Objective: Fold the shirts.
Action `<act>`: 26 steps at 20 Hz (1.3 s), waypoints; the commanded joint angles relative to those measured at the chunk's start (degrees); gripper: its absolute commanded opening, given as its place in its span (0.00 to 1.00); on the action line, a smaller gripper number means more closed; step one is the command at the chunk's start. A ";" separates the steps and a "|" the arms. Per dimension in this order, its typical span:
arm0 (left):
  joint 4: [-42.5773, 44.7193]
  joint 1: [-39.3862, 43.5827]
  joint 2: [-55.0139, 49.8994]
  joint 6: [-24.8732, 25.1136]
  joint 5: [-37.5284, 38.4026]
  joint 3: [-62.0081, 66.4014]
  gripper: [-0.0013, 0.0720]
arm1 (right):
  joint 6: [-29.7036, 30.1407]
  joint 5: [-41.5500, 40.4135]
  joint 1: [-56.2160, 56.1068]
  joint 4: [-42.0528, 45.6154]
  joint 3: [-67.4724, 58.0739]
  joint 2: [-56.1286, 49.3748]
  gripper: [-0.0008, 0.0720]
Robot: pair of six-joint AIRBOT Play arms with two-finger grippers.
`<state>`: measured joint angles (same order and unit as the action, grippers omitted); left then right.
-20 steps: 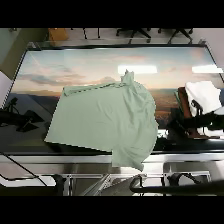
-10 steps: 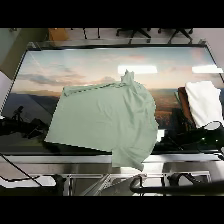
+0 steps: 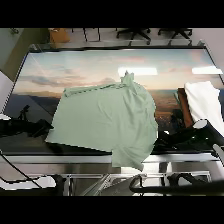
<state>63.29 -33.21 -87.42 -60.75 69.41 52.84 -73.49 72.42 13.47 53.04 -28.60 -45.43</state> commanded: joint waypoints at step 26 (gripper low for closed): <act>-36.33 5.29 9.33 1.20 21.09 26.23 0.04 | 21.55 1.97 1.79 -32.50 -34.27 -2.64 0.04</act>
<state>39.72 -27.90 -85.38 -59.86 87.13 72.51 -57.17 72.64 12.60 30.87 -48.23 -51.88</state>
